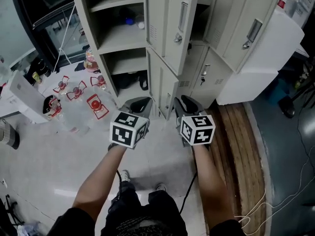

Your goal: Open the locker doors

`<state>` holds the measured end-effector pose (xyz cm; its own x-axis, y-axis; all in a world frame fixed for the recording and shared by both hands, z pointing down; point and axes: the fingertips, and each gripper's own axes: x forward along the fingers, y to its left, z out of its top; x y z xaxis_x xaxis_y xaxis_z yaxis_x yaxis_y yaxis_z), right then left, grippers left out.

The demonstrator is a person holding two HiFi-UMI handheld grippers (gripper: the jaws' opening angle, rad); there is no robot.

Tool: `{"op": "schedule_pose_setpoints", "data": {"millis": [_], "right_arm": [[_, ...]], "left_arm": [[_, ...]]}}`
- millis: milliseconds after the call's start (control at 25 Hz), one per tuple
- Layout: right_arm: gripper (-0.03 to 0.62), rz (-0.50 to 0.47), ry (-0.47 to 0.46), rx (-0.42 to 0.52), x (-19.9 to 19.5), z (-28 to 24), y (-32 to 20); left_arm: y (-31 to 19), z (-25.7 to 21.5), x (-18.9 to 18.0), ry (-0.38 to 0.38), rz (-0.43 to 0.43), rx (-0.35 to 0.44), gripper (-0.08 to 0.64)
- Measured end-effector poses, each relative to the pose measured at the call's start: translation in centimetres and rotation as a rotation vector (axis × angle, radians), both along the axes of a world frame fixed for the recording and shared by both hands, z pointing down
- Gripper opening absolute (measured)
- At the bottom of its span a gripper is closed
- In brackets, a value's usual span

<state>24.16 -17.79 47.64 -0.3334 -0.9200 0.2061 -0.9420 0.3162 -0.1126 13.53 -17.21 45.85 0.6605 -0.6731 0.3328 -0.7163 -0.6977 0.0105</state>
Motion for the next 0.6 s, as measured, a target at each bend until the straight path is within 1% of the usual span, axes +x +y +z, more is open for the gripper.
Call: {"op": "schedule_pose_setpoints", "data": {"millis": [40, 200, 400, 600], "right_arm": [[0.093, 0.002, -0.005, 0.002, 0.0, -0.9, 0.5], [0.064, 0.024, -0.022, -0.012, 0.5, -3.7, 2.7], [0.046, 0.023, -0.013, -0.031, 0.5, -6.5, 5.6], [0.028, 0.040, -0.023, -0.008, 0.2, -10.0, 8.1]], "left_arm": [[0.4, -0.7, -0.2, -0.003, -0.008, 0.001, 0.005], [2.4, -2.6, -0.8, -0.012, -0.041, -0.008, 0.005], [3.7, -5.2, -2.1, 0.003, -0.082, -0.009, 0.005], [4.5, -8.4, -4.1, 0.040, -0.091, 0.000, 0.005]]}}
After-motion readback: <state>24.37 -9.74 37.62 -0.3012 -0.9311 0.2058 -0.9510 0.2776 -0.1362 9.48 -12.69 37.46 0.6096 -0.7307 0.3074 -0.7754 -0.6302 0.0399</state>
